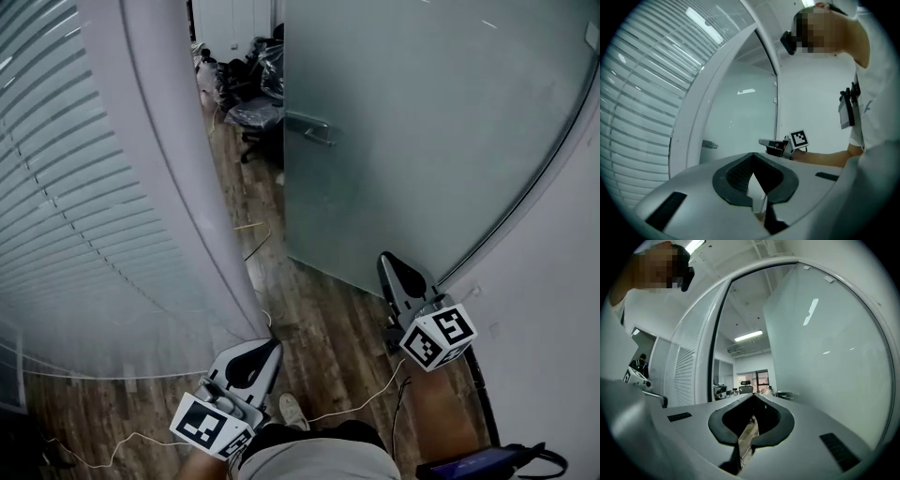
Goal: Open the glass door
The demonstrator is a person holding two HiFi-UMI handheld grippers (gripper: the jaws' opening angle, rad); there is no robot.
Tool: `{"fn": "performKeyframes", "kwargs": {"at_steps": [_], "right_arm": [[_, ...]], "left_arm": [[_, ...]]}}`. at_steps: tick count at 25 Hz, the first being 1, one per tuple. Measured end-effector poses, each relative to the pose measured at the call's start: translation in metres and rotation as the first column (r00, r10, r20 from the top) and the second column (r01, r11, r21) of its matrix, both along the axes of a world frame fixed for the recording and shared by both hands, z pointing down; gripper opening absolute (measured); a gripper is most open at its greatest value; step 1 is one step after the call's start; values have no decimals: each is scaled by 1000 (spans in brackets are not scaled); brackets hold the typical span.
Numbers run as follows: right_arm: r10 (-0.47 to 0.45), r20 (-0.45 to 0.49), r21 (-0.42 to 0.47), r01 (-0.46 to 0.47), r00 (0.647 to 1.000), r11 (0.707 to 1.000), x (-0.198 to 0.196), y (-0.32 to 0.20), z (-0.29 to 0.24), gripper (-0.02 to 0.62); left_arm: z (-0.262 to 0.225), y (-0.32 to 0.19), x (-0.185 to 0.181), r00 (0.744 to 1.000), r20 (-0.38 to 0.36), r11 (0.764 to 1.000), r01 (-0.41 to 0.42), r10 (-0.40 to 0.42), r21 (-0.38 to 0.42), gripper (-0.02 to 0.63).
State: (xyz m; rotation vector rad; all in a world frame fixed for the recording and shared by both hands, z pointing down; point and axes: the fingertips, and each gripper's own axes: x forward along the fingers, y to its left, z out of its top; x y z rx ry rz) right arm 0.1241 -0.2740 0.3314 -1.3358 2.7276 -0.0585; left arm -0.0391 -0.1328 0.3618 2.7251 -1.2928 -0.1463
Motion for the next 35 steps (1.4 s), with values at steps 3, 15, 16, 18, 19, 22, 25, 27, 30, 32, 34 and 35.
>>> {"fn": "performKeyframes", "kwargs": {"at_steps": [3, 15, 16, 18, 19, 22, 25, 27, 30, 32, 34, 35], "right_arm": [[8, -8, 9, -8, 1000, 1000, 10, 31, -1, 2], [47, -23, 51, -45, 999, 998, 68, 179, -20, 2], [50, -22, 55, -48, 999, 997, 72, 193, -23, 2], [61, -6, 68, -60, 998, 996, 82, 219, -30, 2], [68, 8, 75, -69, 998, 995, 87, 230, -32, 2], [83, 31, 87, -86, 996, 993, 103, 259, -30, 2], [93, 28, 106, -95, 995, 990, 112, 287, -33, 2], [101, 16, 123, -102, 995, 987, 111, 305, -40, 2], [120, -21, 146, -116, 993, 983, 112, 332, -49, 2], [138, -36, 158, -130, 990, 979, 116, 346, -53, 2], [158, -40, 163, -149, 987, 975, 120, 355, -55, 0], [169, -39, 162, -161, 985, 974, 122, 358, -55, 0]], "left_arm": [[1, 15, 5, 1000, -6, 1000, -1, 1, -2, -2], [-12, 104, 38, 1000, -1, 1000, 8, -8, -20, -2], [-14, 113, 39, 1000, 3, 1000, 9, -9, -24, -2], [-18, 130, 43, 1000, 10, 1000, 11, -10, -26, -2], [-20, 136, 45, 1000, 13, 1000, 9, -9, -26, -2], [-18, 156, 56, 1000, 31, 1000, -2, 2, -28, -2], [-19, 176, 64, 999, 42, 1000, -11, 12, -29, -2], [-25, 186, 64, 999, 45, 1000, -18, 19, -26, -2], [-34, 197, 66, 998, 44, 999, -39, 39, -16, -2], [-38, 201, 68, 998, 45, 999, -49, 49, -6, -2], [-42, 203, 70, 997, 49, 998, -58, 58, 3, -2], [-43, 205, 70, 997, 51, 998, -65, 64, 7, -2]]}}
